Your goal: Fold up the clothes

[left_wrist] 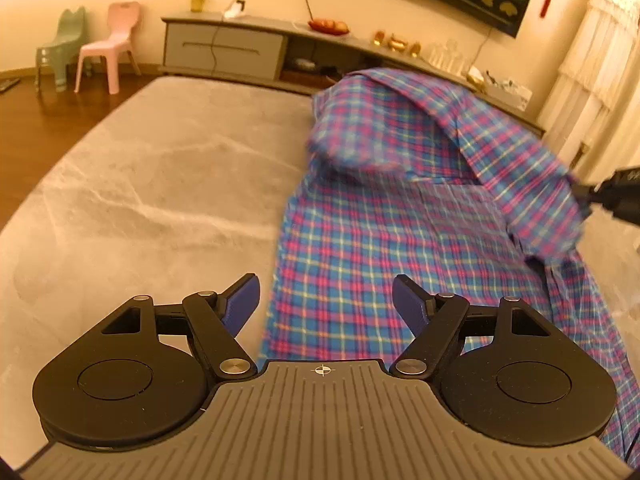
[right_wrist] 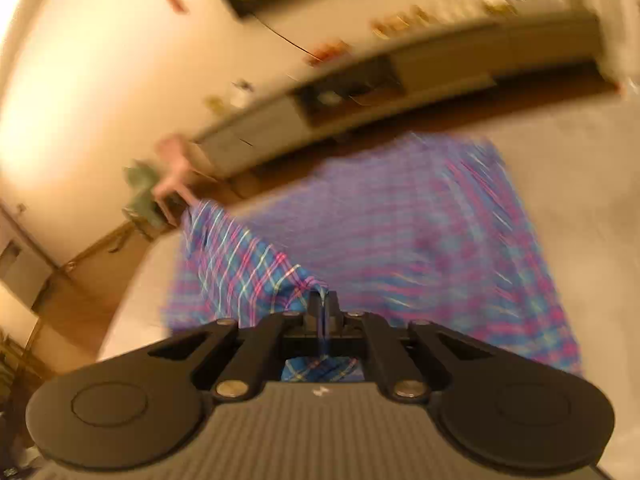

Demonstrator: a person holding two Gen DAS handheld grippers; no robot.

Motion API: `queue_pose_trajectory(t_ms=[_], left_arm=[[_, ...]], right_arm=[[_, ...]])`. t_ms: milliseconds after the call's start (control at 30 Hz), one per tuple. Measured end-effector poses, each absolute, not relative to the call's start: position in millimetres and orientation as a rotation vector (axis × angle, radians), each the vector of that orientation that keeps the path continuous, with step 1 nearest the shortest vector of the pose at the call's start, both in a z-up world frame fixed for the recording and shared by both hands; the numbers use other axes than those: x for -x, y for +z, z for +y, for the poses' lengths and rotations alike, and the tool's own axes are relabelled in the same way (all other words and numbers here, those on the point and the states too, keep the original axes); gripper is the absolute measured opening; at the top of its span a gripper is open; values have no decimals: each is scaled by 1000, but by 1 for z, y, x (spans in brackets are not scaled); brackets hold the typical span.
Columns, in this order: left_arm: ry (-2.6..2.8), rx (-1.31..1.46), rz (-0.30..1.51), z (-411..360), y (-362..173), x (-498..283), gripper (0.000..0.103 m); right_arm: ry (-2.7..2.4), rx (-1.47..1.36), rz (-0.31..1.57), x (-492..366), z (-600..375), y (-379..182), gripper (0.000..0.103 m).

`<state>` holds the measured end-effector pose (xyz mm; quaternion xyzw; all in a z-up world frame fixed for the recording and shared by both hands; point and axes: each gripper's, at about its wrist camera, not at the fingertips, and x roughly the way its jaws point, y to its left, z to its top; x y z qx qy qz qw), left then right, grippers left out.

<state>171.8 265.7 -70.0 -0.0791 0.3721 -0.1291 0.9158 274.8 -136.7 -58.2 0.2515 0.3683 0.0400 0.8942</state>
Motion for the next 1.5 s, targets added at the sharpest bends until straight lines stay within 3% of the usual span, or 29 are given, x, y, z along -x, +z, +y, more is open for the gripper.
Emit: queue_pose_trajectory(t_ms=[133,300,400,467,500,533,600,633,667,700,800,867,933,1000,1033,1067,1100,1133,1167,1200,1333,1500], left_arm=[[-233,133,780,271,-78,-152,71],[-198,70,792,286,-87,-113,71],[-254,95,826,286,-94,-96,65],[-293,96,819,278,-93,-86,52],[-304,88,816,273,-92,-82,41],[-312,82,812,270,-92,-78,39],[-315,78,796,265,-90,-70,47],[-302,80,786,264,-89,-66,62],[-282,86,775,267,-88,-62,69],[-265,94,768,270,-87,-60,72],[-221,129,771,282,-87,-55,72],[-190,147,786,288,-90,-52,72],[-174,148,815,291,-96,-51,72],[-181,112,828,286,-99,-47,74],[-184,93,830,283,-100,-45,74],[-187,74,826,280,-101,-45,73],[-187,57,820,277,-101,-45,59],[-183,47,813,275,-100,-45,41],[-182,39,806,274,-99,-45,29],[-184,37,799,273,-97,-45,11],[-248,48,729,262,-79,-37,1],[-428,5,633,217,-50,-10,0]], right_arm=[[95,-687,804,-271,-164,-88,1],[219,-1054,634,-262,-207,-75,1],[142,-1000,607,-257,-229,-67,2],[24,-829,681,-259,-230,-71,12],[-35,-730,728,-261,-229,-76,15],[-90,-631,769,-262,-226,-79,21],[-119,-438,778,-254,-210,-80,28],[-128,-347,778,-249,-202,-80,39],[-97,-302,747,-241,-193,-75,52],[-62,-257,716,-233,-183,-71,55],[153,-79,672,-216,-139,-67,62],[296,87,677,-205,-105,-70,78],[371,308,718,-198,-72,-90,80],[328,450,753,-201,-57,-110,73],[306,441,781,-207,-61,-118,56],[283,432,810,-214,-64,-126,30],[262,420,835,-220,-68,-133,12],[246,381,829,-223,-75,-131,2],[240,337,802,-221,-81,-123,2],[234,292,774,-219,-88,-114,2],[200,108,648,-226,-125,-59,2],[111,-226,568,-260,-206,-8,2]])
